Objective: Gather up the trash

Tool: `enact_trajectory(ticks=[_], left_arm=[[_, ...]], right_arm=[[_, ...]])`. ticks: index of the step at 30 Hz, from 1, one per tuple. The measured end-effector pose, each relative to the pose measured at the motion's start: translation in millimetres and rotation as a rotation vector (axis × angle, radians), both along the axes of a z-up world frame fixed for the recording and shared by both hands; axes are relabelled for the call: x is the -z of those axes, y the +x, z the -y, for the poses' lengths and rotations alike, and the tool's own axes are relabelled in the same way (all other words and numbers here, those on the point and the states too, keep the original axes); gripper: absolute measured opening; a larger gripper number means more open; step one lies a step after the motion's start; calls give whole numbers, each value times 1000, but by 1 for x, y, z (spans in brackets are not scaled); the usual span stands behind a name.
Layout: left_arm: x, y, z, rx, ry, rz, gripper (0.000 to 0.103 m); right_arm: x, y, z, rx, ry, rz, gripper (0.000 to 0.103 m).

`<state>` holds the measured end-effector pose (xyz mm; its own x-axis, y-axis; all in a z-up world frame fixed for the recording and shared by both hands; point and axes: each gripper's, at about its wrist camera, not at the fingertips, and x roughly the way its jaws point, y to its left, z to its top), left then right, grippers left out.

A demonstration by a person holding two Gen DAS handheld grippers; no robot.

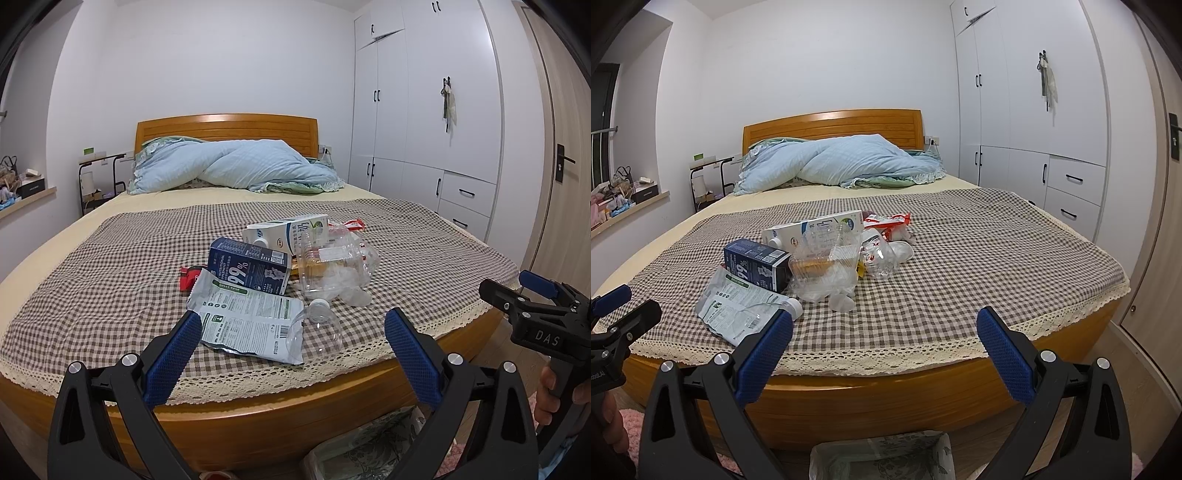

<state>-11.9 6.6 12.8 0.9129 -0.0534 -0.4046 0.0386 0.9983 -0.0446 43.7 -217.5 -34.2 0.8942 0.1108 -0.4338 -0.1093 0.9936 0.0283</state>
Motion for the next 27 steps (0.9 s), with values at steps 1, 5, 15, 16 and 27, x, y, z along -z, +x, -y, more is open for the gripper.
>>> enact_trajectory(ticks=[1,5,15,16,27], left_arm=[[0,0,0,0,2,0,96],[1,1,-2,-5,7,0,96],[1,10,-5,-12,1,2,96],[1,11,-5,-12,1,4,96],[0,25,-1,1,15,5,96]], right_arm=[[0,1,0,0,-1,2,96],[-1,3,-1,0,-3,8,96],[1,10,0,4,-7,2,96],[0,9,0,6,-10,3,96],[1,18,3,15,-23,3,96]])
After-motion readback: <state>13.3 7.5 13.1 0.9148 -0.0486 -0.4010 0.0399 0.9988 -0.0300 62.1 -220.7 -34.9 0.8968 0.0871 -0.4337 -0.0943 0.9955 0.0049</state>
